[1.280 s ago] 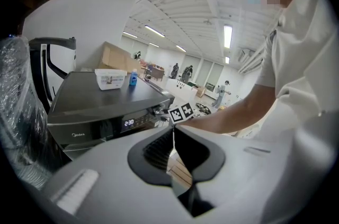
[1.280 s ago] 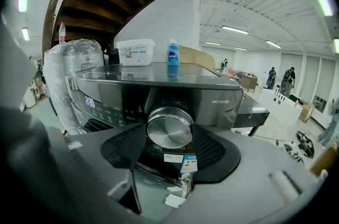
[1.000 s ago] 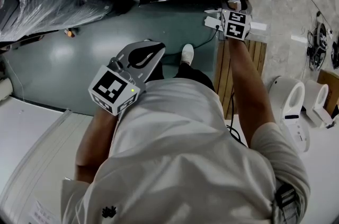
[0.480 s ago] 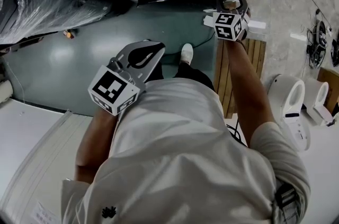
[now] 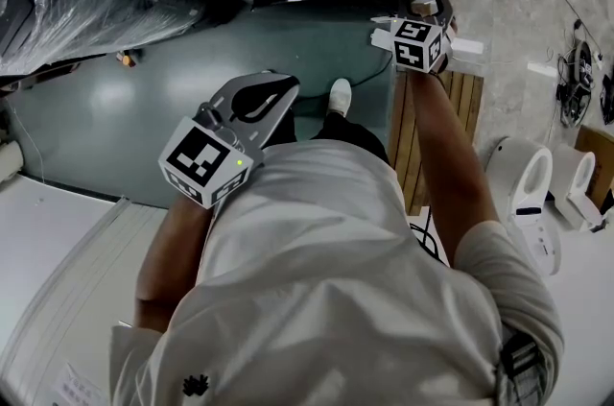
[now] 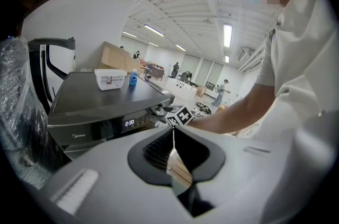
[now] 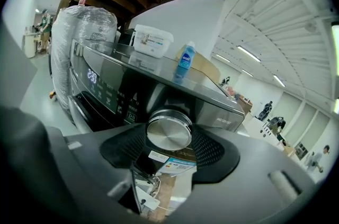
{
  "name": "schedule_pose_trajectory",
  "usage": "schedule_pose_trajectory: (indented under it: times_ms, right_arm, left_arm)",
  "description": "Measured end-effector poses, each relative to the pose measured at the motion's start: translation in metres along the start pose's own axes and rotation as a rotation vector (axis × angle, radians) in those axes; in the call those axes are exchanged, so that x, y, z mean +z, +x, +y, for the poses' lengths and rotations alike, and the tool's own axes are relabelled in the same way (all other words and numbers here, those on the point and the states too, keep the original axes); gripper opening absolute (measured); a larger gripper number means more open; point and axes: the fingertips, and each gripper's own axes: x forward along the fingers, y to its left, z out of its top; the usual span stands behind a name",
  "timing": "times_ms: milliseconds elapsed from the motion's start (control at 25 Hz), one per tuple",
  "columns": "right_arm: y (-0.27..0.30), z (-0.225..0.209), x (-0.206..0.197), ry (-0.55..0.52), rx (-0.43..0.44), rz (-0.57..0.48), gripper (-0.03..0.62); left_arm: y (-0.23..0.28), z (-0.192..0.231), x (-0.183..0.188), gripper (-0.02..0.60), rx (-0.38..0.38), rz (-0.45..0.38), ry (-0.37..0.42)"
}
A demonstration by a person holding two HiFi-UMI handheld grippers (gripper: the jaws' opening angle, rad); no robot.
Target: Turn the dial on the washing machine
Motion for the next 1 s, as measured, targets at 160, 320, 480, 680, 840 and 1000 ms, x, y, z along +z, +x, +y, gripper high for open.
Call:
schedule_pose_trajectory:
  times_ms: [160,320,480,680,840,1000]
  right_arm:
    - [0.000,-0.002,-0.001,0.093,0.016,0.006,0.270]
    - [-0.004,-0.006,0.005,0.221,0.039,-0.005,0.272]
    - [-0.004,-0.010,0.003,0.337,0.054,-0.014,0.272]
    - [-0.004,-0.009,0.002,0.367,0.078,-0.017,0.272]
    - [-0.007,-0.011,0.003,0.365,0.092,-0.024,0.273]
    - [-0.013,-0.008,0.001,0.358,0.112,-0.027,0.273]
  left_arm:
    - [-0.003,0.001,0.000,0.060,0.006,-0.002,-0.007]
    - [-0.005,0.001,-0.001,0.060,0.009,-0.004,-0.004]
    - [-0.005,-0.001,-0.001,0.060,0.007,-0.005,-0.002]
    - [-0.006,-0.002,-0.002,0.060,0.009,-0.008,0.002]
    - [-0.006,-0.006,-0.001,0.060,0.009,-0.009,0.001]
    - [-0.002,-0.009,-0.003,0.060,-0.001,-0.008,0.001]
